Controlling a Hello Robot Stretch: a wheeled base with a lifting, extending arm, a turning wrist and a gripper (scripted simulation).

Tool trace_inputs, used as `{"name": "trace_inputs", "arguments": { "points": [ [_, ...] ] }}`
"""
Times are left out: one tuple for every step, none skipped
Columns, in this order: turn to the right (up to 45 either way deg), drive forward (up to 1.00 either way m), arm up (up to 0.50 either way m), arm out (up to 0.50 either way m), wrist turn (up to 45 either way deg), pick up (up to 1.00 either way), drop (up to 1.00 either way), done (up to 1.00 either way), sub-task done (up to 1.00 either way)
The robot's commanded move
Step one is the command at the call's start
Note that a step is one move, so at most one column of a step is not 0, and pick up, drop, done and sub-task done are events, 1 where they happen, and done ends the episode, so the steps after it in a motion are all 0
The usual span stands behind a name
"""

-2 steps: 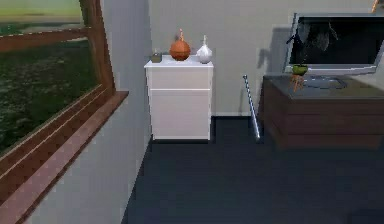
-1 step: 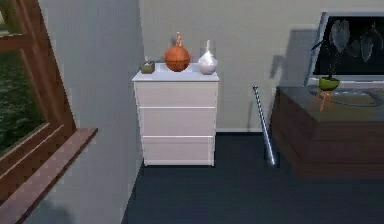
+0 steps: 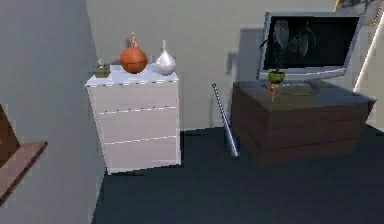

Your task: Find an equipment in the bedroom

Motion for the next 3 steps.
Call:
{"name": "trace_inputs", "arguments": {
  "points": [
    [0.0, 1.0, 0.0, 0.0, 0.0, 0.0, 0.0, 0.0, 0.0],
    [6.0, 0.0, 0.0, 0.0, 0.0, 0.0, 0.0, 0.0, 0.0],
    [0.0, 0.1, 0.0, 0.0, 0.0, 0.0, 0.0, 0.0, 0.0]
  ]
}}
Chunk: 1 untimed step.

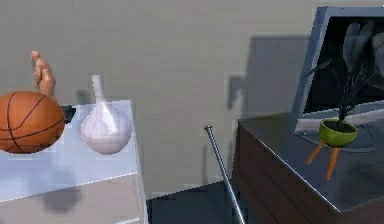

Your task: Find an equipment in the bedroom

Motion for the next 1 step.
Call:
{"name": "trace_inputs", "arguments": {
  "points": [
    [-39.0, 0.0, 0.0, 0.0, 0.0, 0.0, 0.0, 0.0, 0.0]
  ]
}}
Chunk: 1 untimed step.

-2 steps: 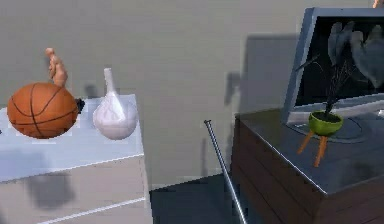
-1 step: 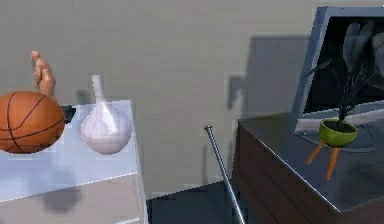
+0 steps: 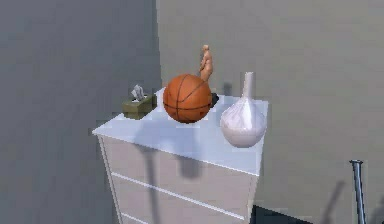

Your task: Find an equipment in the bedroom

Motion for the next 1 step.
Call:
{"name": "trace_inputs", "arguments": {
  "points": [
    [0.0, 0.0, 0.0, 0.0, 0.0, 0.0, 0.0, 1.0, 0.0]
  ]
}}
